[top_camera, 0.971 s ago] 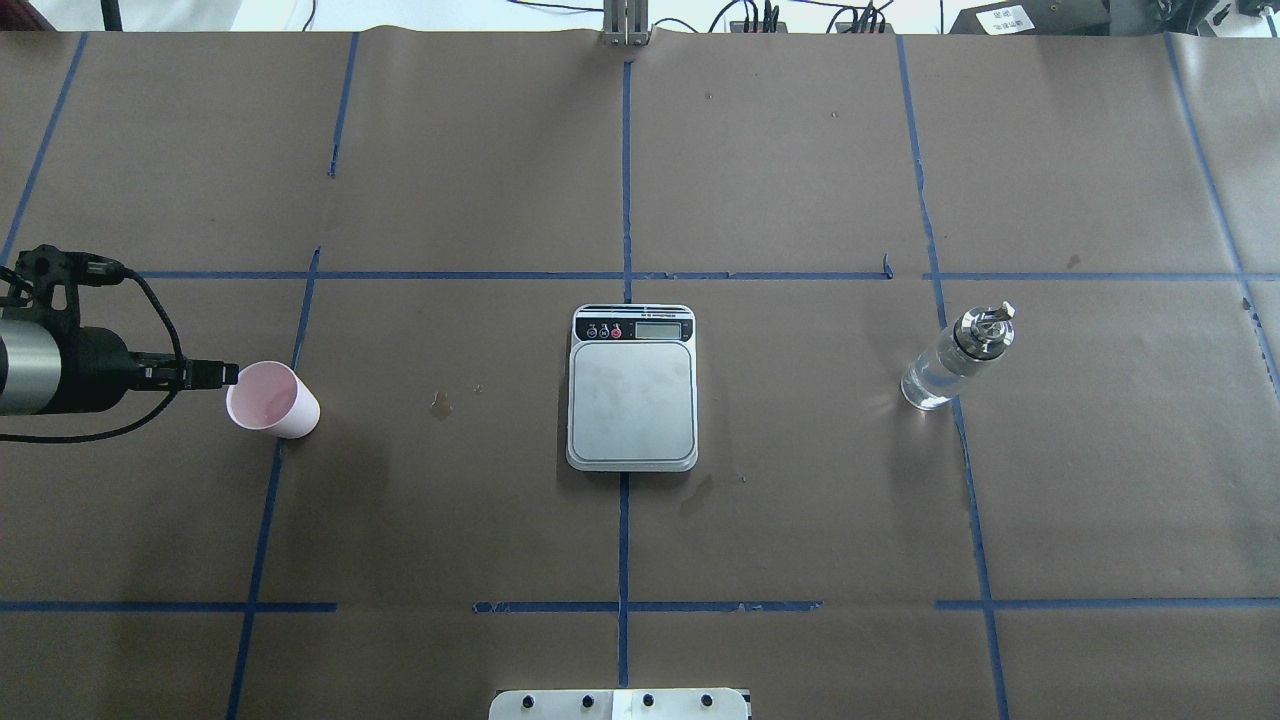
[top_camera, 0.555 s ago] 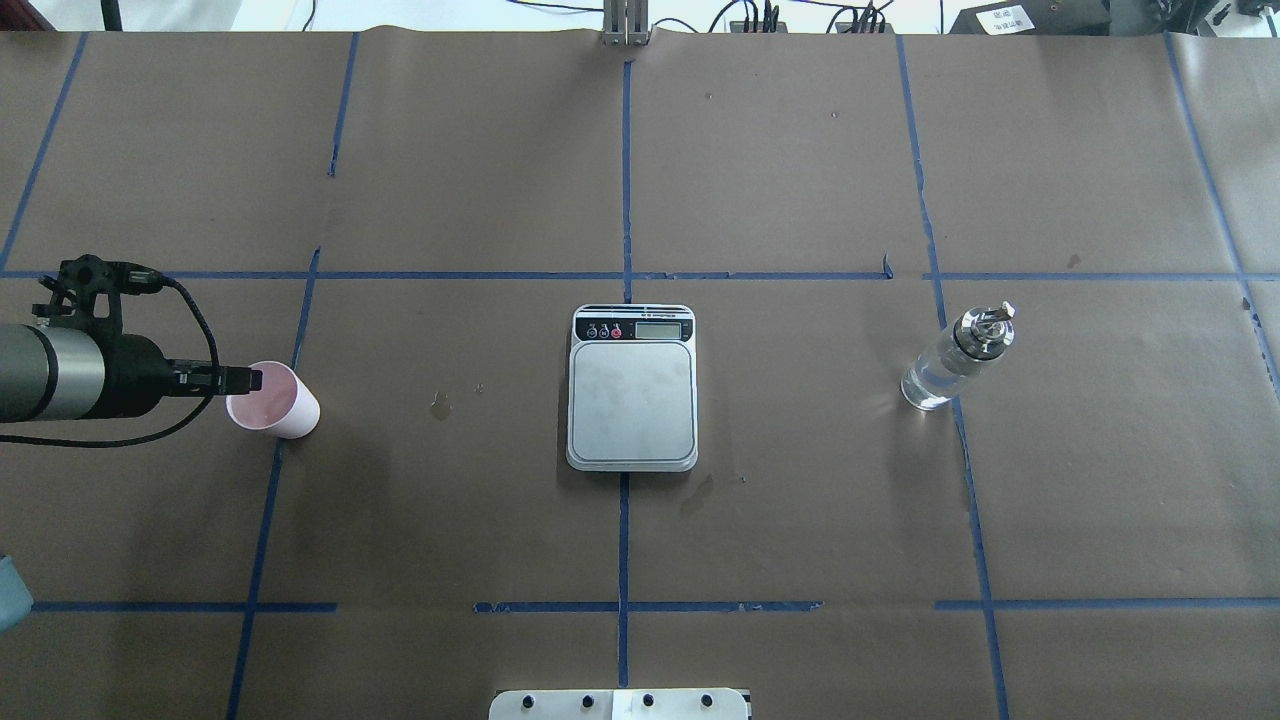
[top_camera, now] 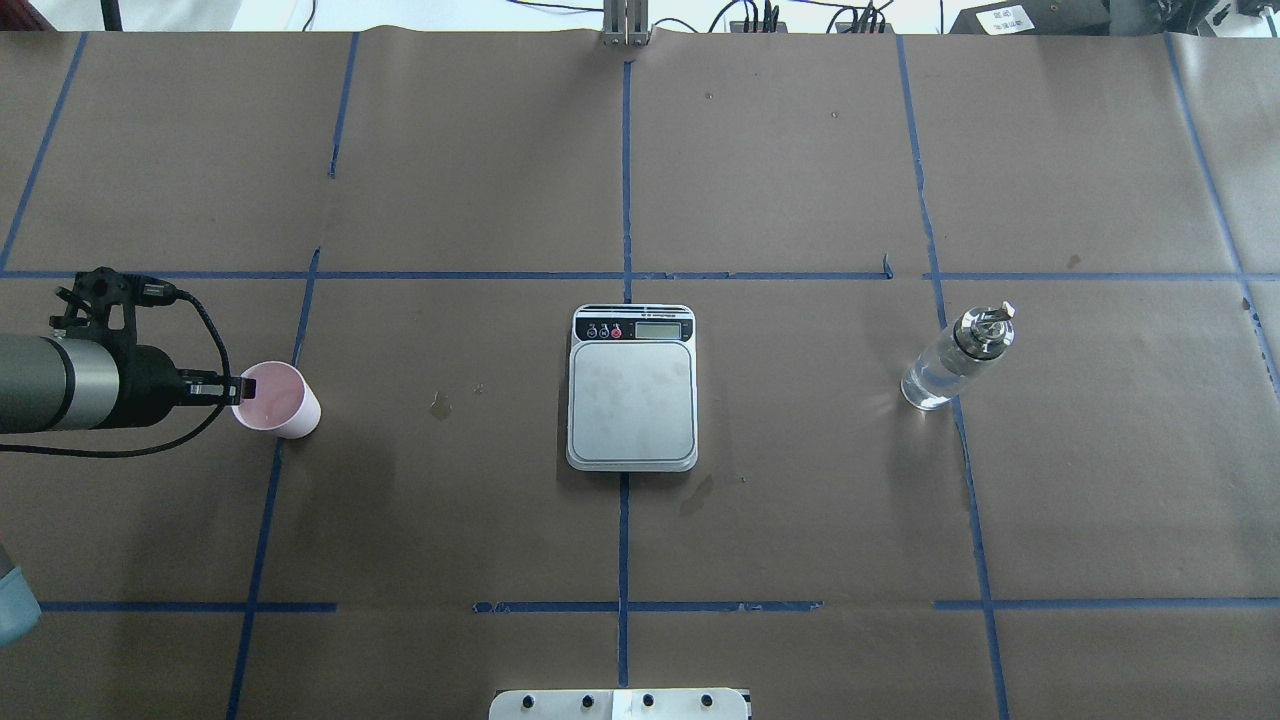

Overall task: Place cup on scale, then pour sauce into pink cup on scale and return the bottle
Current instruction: 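Carry the pink cup with the left gripper over the scale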

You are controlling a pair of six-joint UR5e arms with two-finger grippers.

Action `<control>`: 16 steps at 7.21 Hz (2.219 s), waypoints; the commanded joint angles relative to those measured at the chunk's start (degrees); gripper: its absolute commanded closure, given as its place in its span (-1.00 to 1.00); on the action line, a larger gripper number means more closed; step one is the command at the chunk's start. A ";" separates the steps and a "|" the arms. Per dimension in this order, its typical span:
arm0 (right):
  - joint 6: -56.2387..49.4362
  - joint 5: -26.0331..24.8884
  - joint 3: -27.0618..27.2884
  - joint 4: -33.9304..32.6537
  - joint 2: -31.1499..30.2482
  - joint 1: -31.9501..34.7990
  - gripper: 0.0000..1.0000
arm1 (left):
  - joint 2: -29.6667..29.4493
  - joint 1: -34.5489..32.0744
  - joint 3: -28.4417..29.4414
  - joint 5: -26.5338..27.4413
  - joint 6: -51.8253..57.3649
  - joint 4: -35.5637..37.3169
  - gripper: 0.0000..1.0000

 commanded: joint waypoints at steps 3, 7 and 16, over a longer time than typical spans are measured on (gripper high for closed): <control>0.00 0.03 0.05 0.00 -0.04 0.00 -1.00 | -2.70 -1.98 -1.19 0.06 0.27 0.79 1.00; 0.00 0.03 -0.13 0.00 -0.04 0.00 -1.00 | -27.87 -1.64 -0.57 4.26 -0.61 29.25 1.00; 0.09 -0.06 -0.21 0.00 -0.04 0.00 -1.00 | -47.02 11.11 10.94 9.55 -11.95 39.82 0.85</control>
